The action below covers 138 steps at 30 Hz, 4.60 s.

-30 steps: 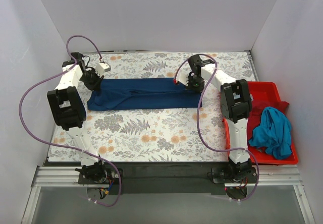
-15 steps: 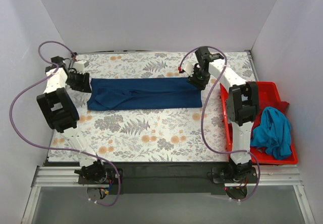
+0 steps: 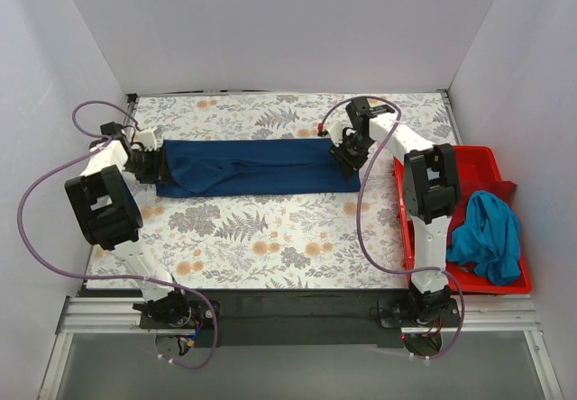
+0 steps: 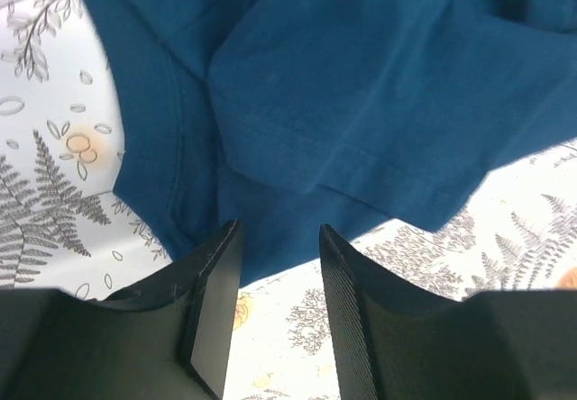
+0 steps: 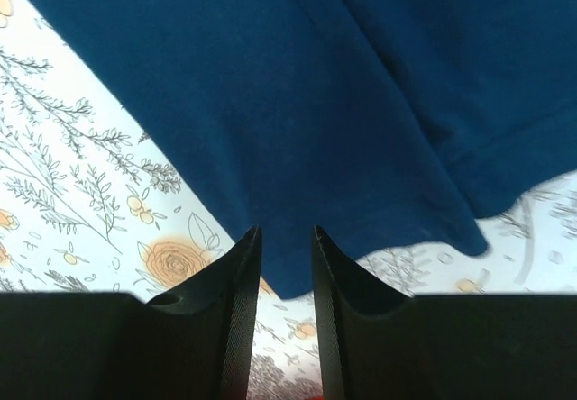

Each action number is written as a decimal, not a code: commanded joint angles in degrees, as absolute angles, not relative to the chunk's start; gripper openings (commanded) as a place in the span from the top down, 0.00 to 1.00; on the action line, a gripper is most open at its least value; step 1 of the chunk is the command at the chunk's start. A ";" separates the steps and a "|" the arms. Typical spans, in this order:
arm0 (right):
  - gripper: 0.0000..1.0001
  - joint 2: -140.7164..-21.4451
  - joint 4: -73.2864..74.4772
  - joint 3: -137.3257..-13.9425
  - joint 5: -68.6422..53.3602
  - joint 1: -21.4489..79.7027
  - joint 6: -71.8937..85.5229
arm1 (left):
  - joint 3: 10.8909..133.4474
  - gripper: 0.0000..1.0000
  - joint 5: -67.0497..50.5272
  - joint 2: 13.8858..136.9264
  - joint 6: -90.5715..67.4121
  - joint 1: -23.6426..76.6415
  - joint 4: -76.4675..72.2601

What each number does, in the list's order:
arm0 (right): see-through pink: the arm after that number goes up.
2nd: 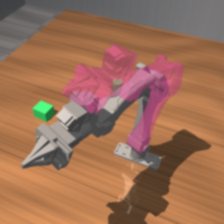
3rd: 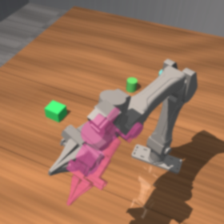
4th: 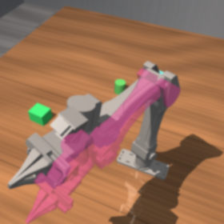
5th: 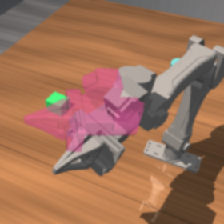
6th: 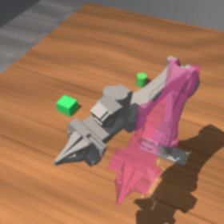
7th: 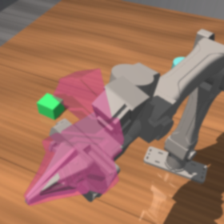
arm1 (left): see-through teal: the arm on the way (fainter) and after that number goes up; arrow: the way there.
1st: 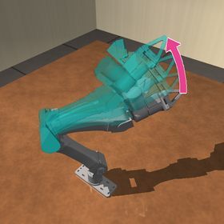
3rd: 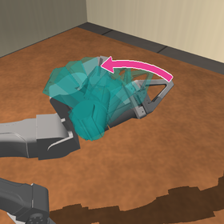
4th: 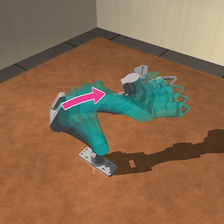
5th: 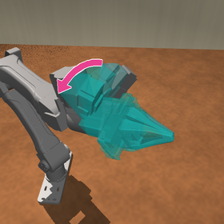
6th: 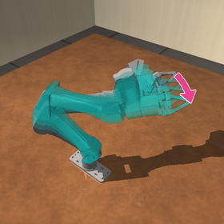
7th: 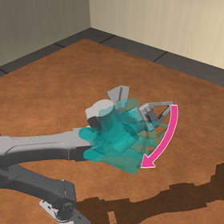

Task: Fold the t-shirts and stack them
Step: Fold the tshirt

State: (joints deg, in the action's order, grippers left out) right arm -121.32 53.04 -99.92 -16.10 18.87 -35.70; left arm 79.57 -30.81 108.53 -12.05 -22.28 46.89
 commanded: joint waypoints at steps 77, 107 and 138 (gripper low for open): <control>0.64 -108.72 51.24 -80.86 -21.71 21.97 -30.59 | 65.56 1.00 -13.62 92.81 -11.59 5.98 42.54; 0.64 -111.44 51.24 -82.79 -22.85 21.97 -31.03 | 78.93 1.00 -7.56 105.55 -28.20 10.11 30.06; 0.64 -114.34 51.33 -90.78 -21.71 21.97 -31.29 | 78.15 0.57 -23.73 97.12 -31.11 1.85 41.65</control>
